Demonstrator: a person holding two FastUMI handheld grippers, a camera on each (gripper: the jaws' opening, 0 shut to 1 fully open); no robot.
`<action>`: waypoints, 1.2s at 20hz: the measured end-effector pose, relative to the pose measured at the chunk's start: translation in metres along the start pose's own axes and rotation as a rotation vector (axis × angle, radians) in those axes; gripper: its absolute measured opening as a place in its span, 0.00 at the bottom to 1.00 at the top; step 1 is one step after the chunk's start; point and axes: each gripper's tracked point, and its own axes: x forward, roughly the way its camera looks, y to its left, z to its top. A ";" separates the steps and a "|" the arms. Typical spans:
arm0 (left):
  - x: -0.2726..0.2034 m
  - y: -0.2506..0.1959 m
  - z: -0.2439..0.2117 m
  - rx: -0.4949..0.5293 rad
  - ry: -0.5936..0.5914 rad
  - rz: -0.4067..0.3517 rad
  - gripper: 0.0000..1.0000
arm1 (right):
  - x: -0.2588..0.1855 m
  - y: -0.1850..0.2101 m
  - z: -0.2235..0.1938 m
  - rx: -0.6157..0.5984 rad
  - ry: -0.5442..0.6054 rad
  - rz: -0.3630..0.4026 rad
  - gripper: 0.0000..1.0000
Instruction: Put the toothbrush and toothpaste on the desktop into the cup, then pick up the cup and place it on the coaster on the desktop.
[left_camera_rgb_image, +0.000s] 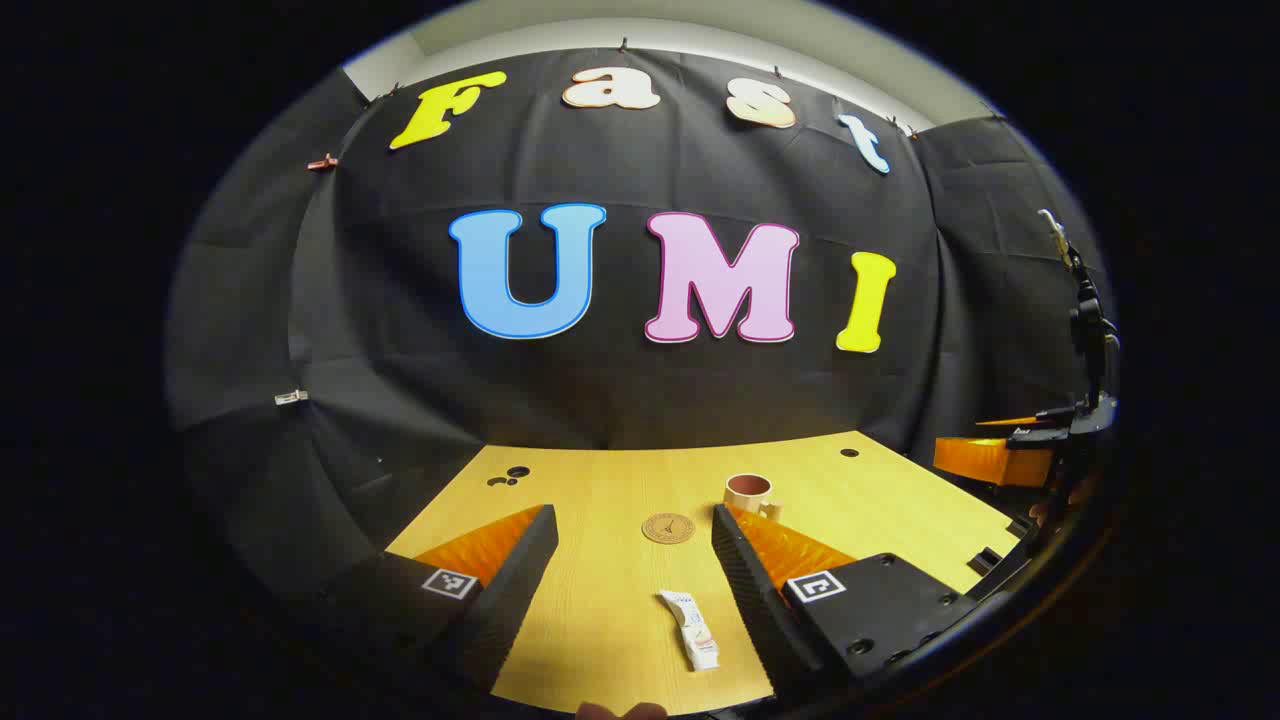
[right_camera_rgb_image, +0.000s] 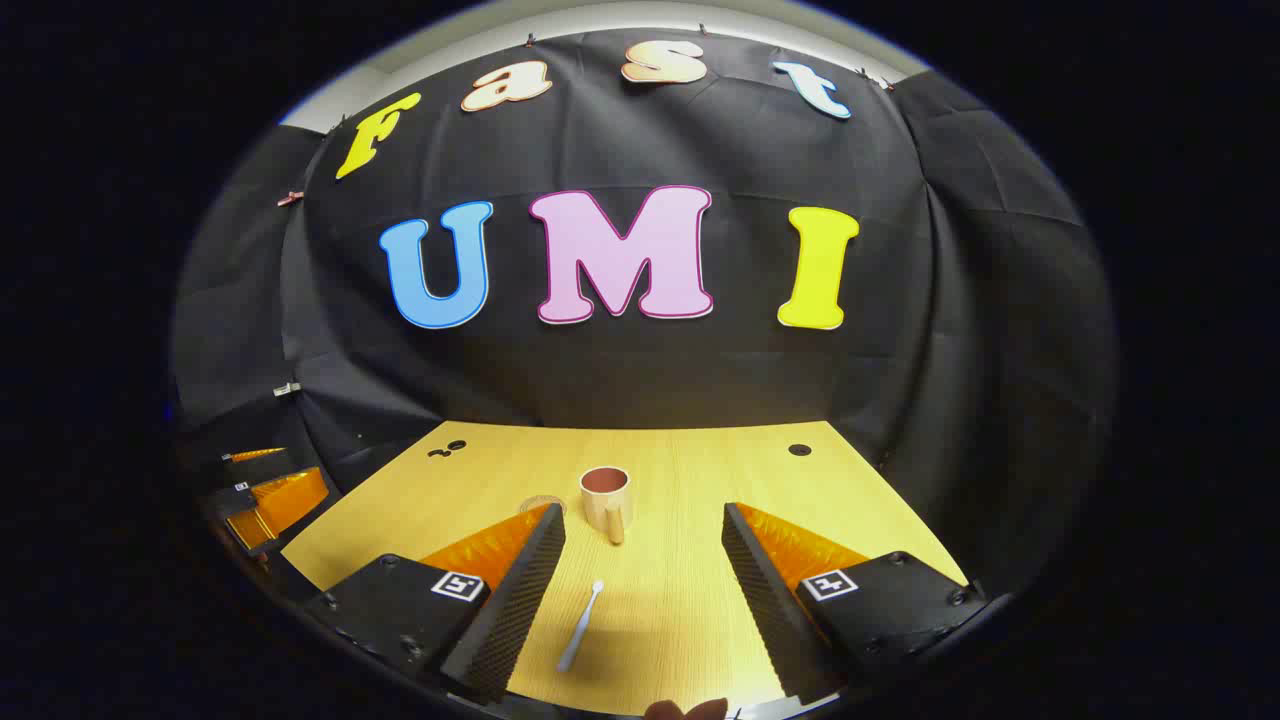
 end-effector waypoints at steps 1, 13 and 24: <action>0.001 -0.002 0.000 0.003 0.001 -0.004 0.96 | 0.000 0.000 -0.001 0.000 0.002 0.001 0.98; 0.009 -0.009 -0.005 0.028 0.020 -0.013 0.96 | 0.001 0.001 -0.004 -0.002 0.024 0.006 0.98; 0.018 -0.012 -0.017 0.038 0.055 -0.015 0.96 | 0.000 0.000 -0.011 -0.028 0.054 0.022 0.98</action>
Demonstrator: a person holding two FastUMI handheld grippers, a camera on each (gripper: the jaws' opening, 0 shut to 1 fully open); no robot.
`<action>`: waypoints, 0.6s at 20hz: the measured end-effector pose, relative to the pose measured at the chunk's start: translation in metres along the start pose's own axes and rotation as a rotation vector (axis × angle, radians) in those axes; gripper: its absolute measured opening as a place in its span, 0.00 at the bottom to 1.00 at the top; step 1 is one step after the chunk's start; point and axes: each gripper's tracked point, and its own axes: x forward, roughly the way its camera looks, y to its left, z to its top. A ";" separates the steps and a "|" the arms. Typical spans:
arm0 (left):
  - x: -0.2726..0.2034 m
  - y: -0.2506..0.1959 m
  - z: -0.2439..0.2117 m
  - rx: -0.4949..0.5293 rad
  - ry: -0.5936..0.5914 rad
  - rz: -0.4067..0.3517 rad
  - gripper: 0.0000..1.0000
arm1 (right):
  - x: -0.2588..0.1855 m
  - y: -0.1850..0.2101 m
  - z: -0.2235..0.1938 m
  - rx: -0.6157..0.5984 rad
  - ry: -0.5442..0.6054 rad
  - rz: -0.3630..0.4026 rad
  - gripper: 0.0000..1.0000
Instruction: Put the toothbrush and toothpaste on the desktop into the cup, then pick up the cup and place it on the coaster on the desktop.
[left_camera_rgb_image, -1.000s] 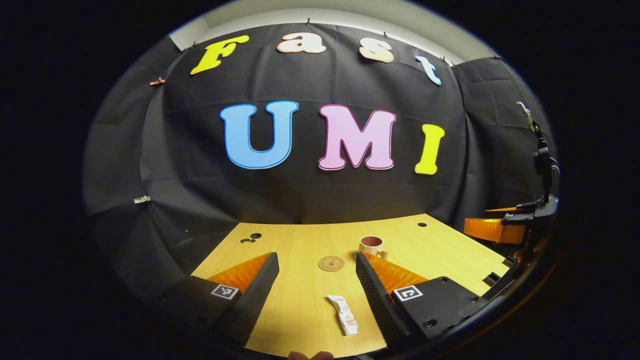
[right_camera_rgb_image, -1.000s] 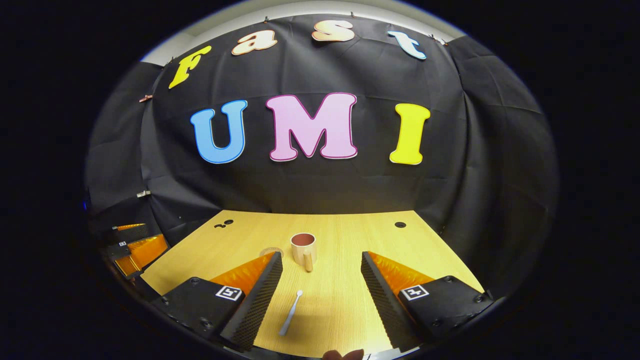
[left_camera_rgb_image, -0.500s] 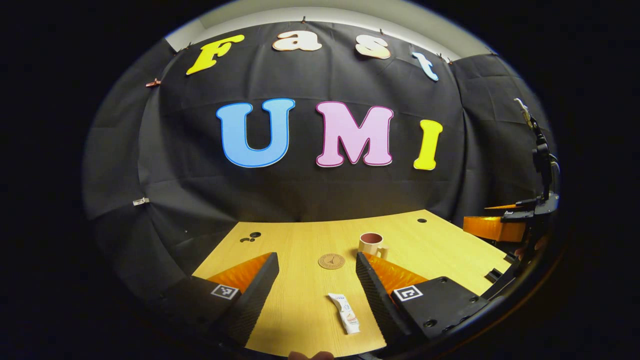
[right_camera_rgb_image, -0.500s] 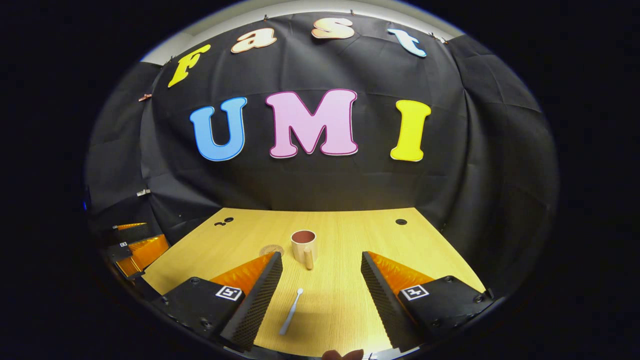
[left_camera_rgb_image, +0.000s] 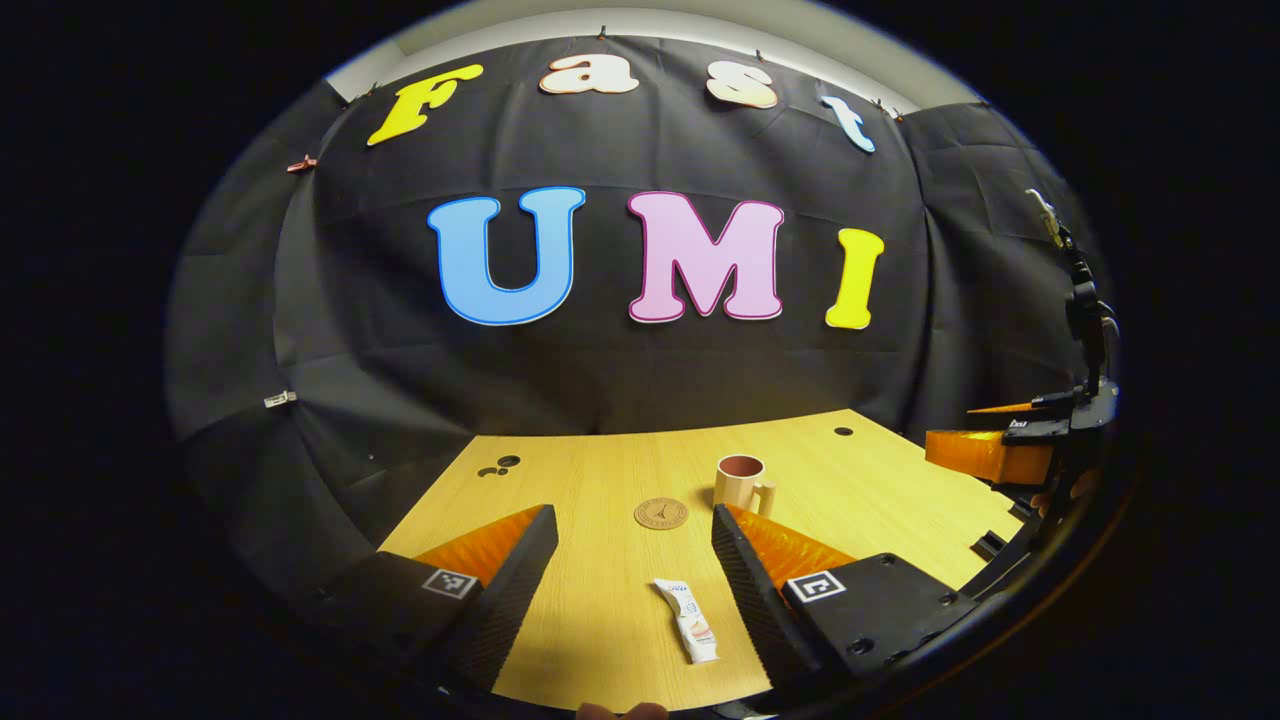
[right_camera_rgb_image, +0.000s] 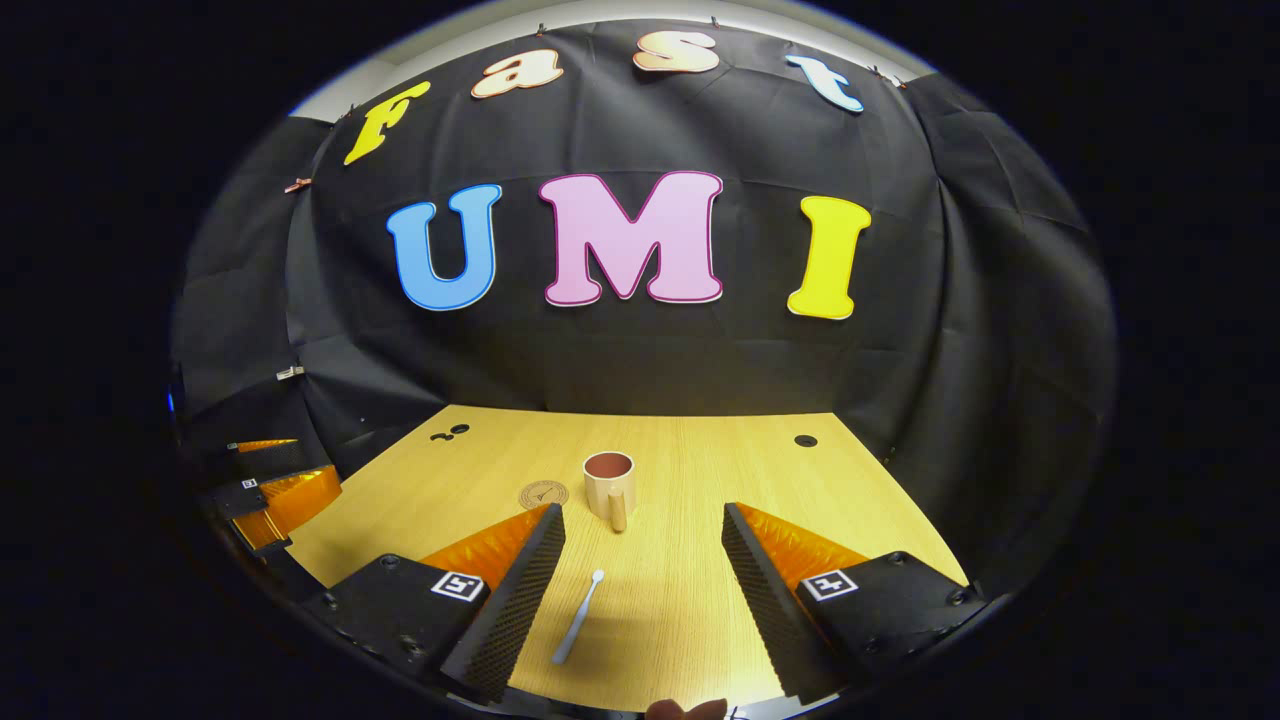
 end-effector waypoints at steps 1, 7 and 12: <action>0.002 -0.001 -0.005 0.001 0.013 -0.002 0.96 | 0.001 0.000 -0.002 0.002 0.005 0.003 0.98; 0.032 -0.022 -0.066 0.003 0.204 -0.015 0.96 | 0.007 -0.004 -0.019 -0.004 0.050 0.019 0.98; 0.073 -0.046 -0.120 -0.005 0.365 -0.017 0.97 | 0.018 -0.012 -0.043 0.003 0.113 0.048 0.98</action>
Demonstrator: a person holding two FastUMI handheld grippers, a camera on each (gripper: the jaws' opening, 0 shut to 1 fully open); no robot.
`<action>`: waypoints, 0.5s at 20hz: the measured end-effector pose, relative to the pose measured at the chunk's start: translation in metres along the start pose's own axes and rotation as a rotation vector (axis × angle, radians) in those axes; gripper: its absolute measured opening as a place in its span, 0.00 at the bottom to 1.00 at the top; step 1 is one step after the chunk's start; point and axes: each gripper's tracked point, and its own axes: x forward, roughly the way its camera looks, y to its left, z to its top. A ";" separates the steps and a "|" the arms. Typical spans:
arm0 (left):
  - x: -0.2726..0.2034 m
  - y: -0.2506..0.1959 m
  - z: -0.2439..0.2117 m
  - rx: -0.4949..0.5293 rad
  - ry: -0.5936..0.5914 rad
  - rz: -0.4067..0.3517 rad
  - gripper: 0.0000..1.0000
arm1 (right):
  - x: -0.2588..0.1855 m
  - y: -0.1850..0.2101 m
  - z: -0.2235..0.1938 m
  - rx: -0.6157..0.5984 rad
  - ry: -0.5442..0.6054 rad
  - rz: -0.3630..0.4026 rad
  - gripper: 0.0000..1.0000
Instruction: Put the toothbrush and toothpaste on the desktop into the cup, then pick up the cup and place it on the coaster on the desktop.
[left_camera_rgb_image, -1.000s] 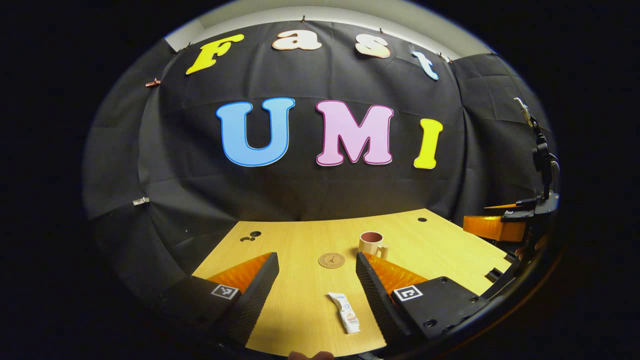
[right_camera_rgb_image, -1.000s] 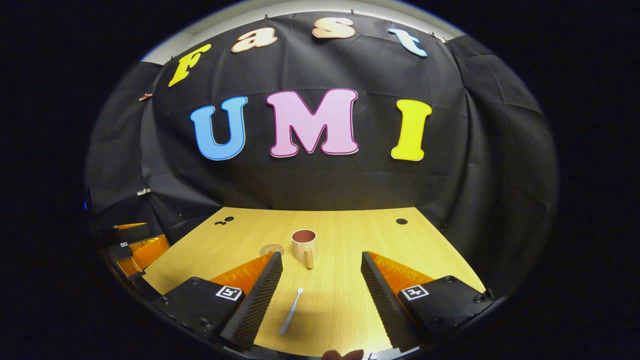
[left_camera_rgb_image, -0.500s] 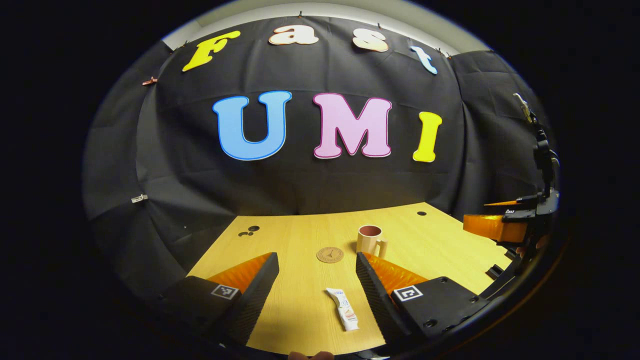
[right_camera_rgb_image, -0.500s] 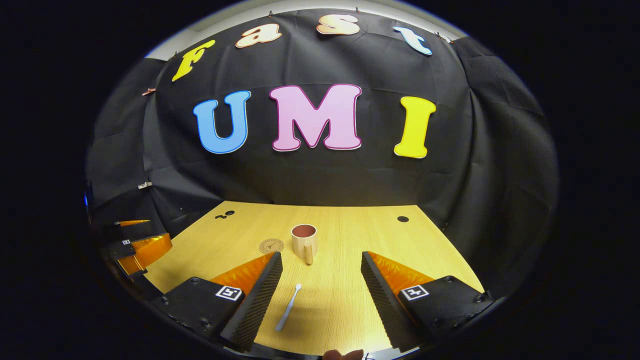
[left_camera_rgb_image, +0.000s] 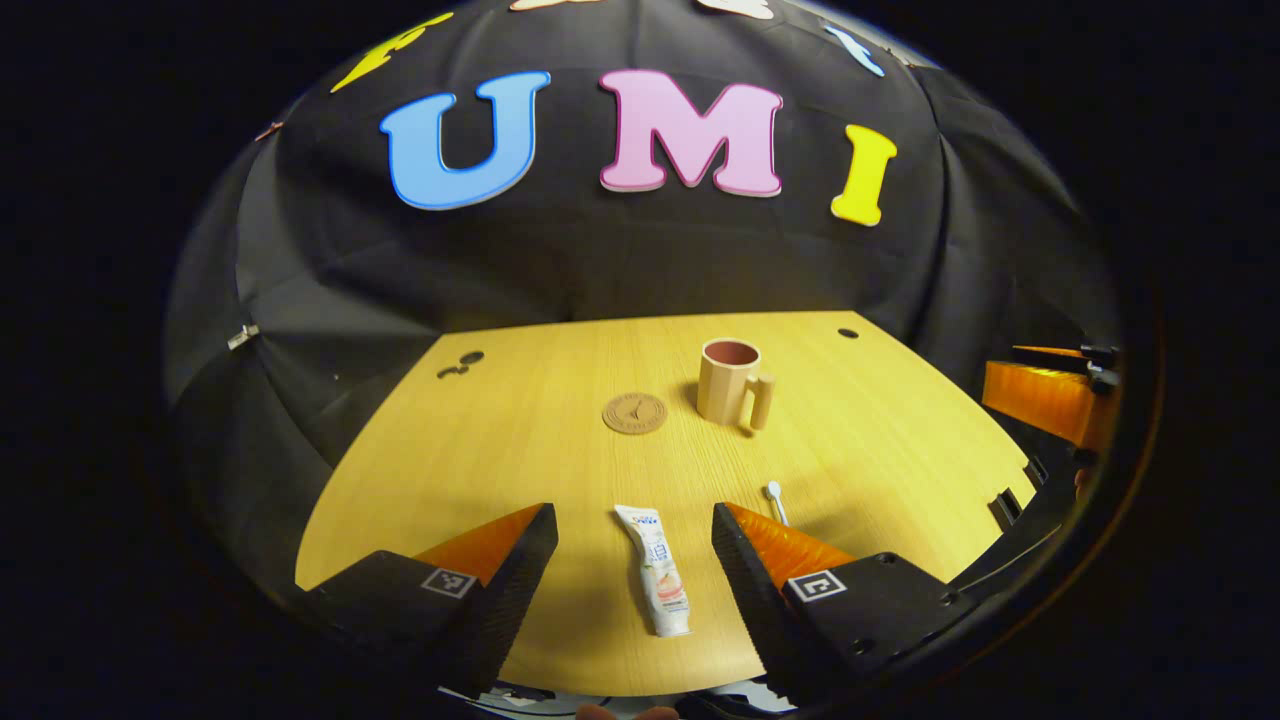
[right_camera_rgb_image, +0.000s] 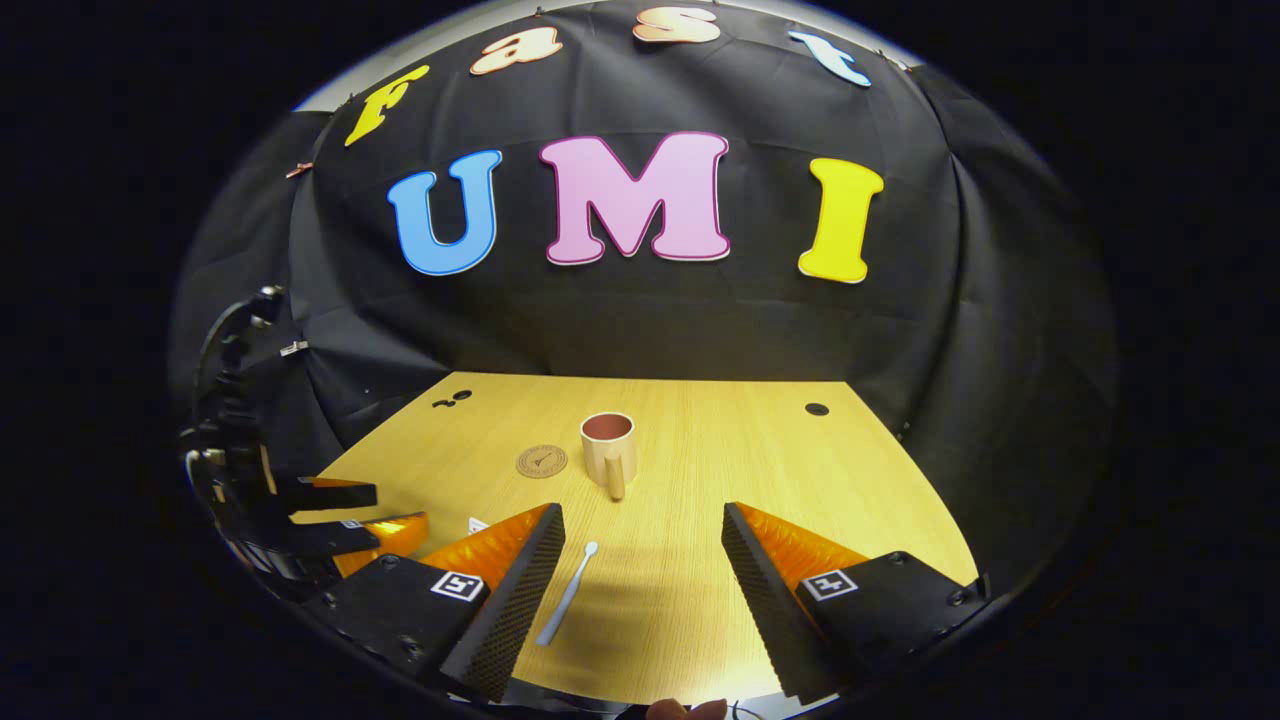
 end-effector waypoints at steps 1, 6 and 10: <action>0.010 -0.002 -0.007 0.001 0.024 0.004 0.96 | 0.004 -0.001 -0.005 0.004 0.014 0.008 0.98; 0.047 -0.006 -0.037 0.007 0.151 0.046 0.94 | 0.021 -0.012 -0.017 0.009 0.065 0.035 0.98; 0.074 -0.007 -0.053 0.022 0.221 0.062 0.87 | 0.031 -0.022 -0.031 0.032 0.107 0.048 0.98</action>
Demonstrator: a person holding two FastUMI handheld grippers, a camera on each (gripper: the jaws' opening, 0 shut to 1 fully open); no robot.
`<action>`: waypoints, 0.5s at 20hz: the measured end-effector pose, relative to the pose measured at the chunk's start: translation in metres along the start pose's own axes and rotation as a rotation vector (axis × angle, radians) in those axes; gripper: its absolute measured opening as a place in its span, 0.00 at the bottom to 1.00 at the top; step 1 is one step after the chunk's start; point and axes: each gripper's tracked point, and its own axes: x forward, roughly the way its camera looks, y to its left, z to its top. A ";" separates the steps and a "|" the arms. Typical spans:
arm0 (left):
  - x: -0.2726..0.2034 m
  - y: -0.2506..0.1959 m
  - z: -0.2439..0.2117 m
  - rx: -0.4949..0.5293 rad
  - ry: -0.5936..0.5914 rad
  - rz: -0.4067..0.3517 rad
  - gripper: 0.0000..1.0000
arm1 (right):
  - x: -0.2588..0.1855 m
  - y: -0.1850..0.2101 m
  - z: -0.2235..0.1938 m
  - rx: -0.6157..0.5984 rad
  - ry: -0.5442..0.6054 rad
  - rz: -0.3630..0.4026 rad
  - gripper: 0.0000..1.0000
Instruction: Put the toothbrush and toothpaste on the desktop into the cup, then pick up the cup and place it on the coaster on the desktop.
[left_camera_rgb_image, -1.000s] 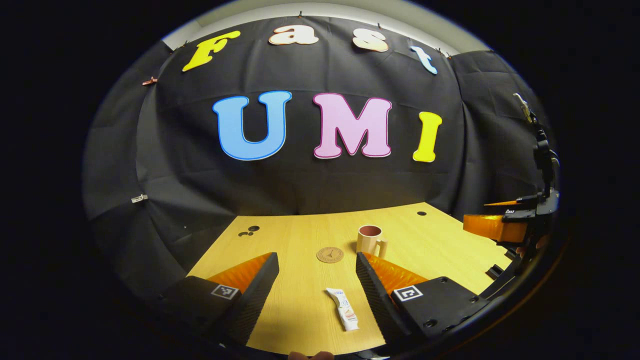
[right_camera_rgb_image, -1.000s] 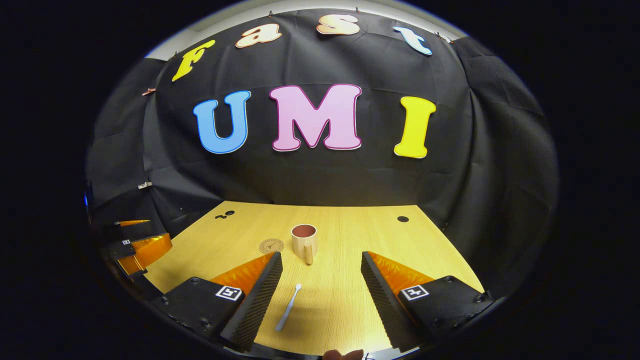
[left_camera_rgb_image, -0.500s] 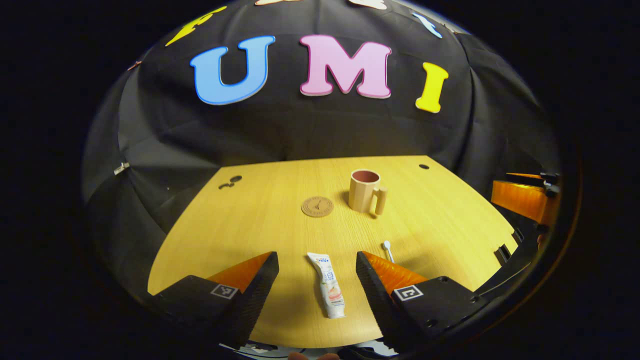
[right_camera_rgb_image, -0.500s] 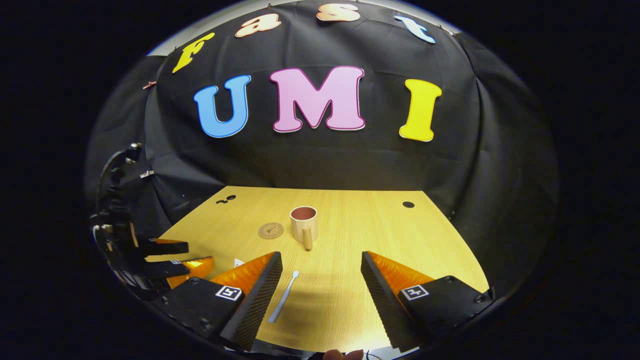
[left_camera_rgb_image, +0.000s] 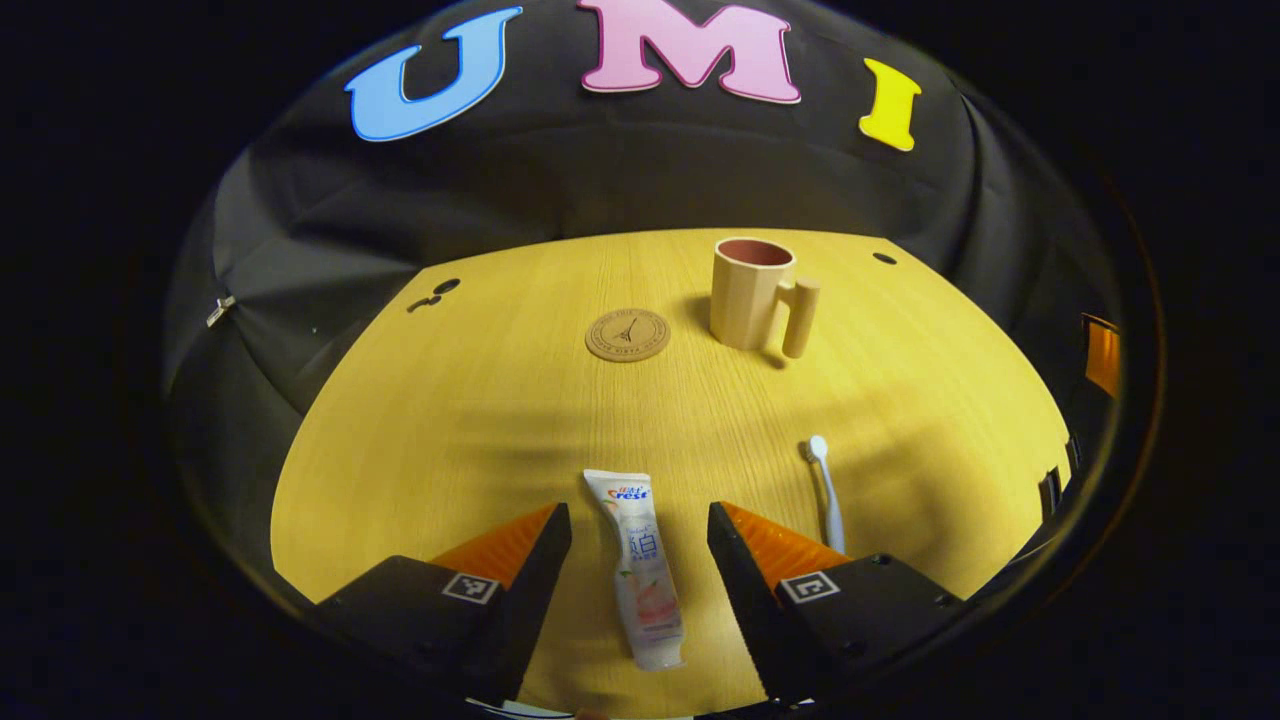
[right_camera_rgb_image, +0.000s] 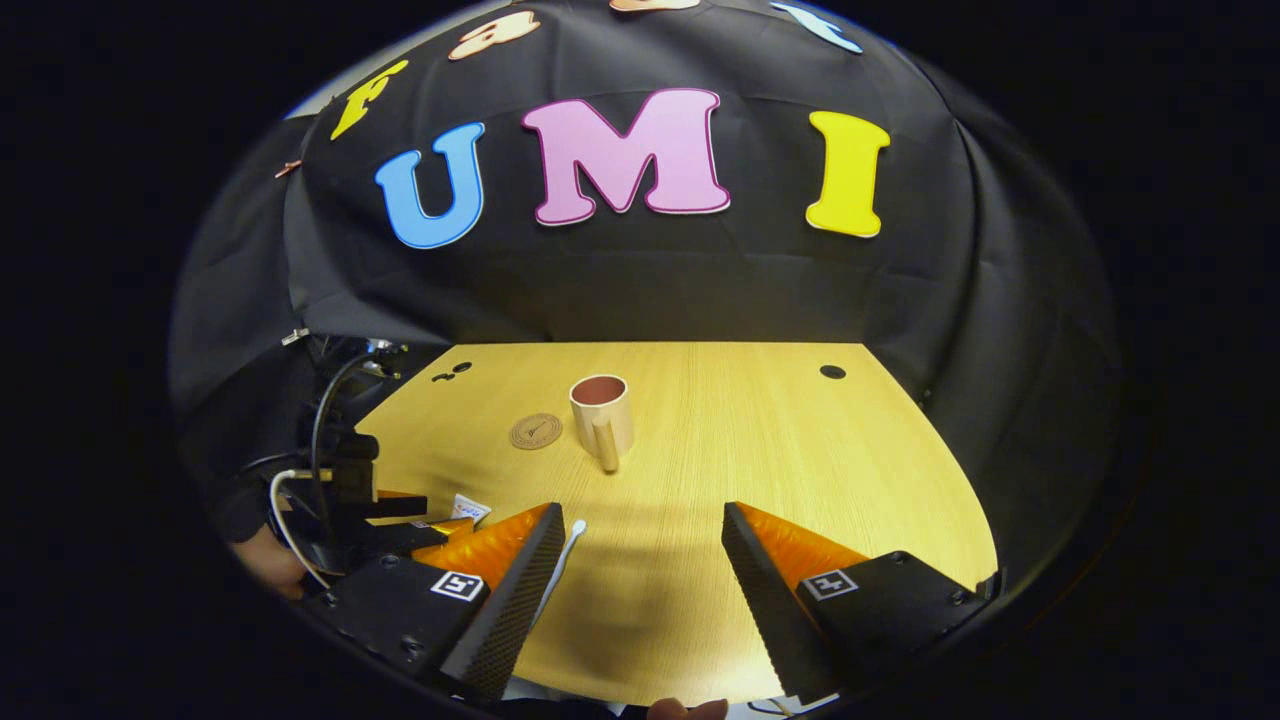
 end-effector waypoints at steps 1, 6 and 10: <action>0.005 0.000 -0.002 0.008 0.015 0.010 0.83 | 0.003 -0.002 -0.003 0.006 0.013 0.003 0.98; 0.021 0.006 -0.017 0.021 0.096 0.056 0.62 | 0.008 -0.010 -0.019 0.047 0.061 0.005 0.99; 0.029 0.004 -0.031 0.046 0.143 0.078 0.58 | 0.010 -0.011 -0.023 0.044 0.073 0.002 0.99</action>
